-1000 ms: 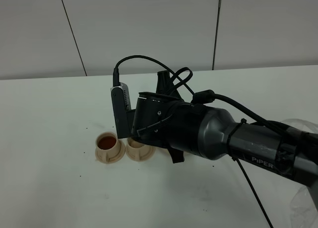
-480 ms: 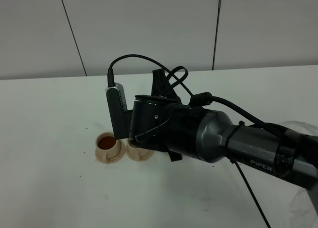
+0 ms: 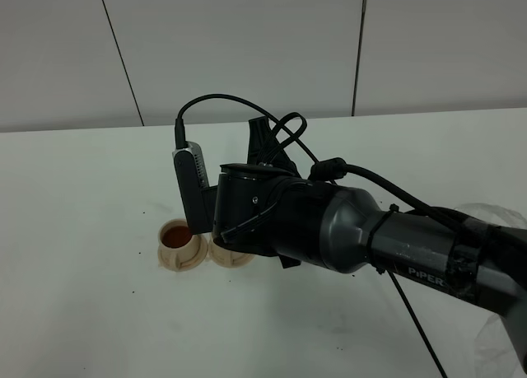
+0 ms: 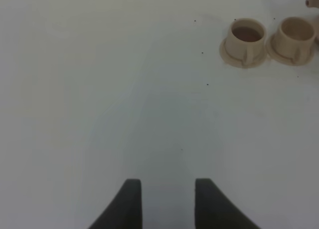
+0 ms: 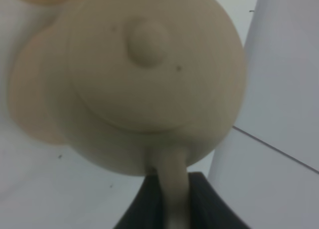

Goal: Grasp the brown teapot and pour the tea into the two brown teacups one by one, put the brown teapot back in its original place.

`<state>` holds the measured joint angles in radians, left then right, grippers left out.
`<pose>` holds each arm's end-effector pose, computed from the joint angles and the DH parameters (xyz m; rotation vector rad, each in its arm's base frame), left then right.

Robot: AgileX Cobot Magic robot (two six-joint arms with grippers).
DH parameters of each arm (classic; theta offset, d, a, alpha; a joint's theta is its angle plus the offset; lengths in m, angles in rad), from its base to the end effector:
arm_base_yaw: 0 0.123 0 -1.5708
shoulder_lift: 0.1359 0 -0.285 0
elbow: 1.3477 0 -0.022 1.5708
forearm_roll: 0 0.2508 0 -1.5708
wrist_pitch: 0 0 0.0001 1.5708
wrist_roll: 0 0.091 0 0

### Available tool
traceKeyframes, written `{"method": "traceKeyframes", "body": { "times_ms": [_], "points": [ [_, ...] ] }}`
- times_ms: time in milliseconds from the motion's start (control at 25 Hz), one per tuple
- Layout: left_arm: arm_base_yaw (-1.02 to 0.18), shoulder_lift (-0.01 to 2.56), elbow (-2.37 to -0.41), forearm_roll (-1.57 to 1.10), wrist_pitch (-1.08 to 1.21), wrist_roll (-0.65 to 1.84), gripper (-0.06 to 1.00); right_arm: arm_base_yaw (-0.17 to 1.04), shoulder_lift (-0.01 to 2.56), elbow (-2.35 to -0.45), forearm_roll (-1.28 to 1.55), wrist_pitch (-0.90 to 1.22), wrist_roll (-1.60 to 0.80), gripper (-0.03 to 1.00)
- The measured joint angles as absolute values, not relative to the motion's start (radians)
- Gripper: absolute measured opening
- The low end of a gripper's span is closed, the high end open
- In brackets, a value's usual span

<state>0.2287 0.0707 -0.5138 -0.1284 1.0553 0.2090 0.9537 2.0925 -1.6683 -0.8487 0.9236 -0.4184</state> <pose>0.0068 -0.0088 0.2822 -0.0194 2.0905 0.1102 0.3072 0.3387 0.2230 -1.9815 1.5762 -0.8596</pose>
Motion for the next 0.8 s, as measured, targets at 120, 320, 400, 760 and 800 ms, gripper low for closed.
{"method": "traceKeyframes", "body": {
  "times_ms": [120, 320, 400, 760, 800],
  "points": [
    [0.229, 0.071, -0.514, -0.128, 1.055, 0.209, 0.33, 0.954, 2.092, -1.668, -0.858, 0.924, -0.417, 0.09],
    [0.229, 0.071, -0.514, -0.128, 1.055, 0.209, 0.33, 0.954, 2.094, -1.668, -0.862, 0.923, -0.413, 0.09],
    [0.229, 0.071, -0.514, -0.128, 1.055, 0.209, 0.33, 0.954, 2.097, -1.668, -0.868, 0.923, -0.407, 0.09],
    [0.229, 0.071, -0.514, -0.128, 1.055, 0.209, 0.33, 0.954, 2.122, -1.668, -0.874, 0.923, -0.400, 0.09],
    [0.229, 0.071, -0.514, -0.128, 1.055, 0.209, 0.33, 0.954, 2.122, -1.668, -0.876, 0.923, -0.400, 0.09]
  ]
}}
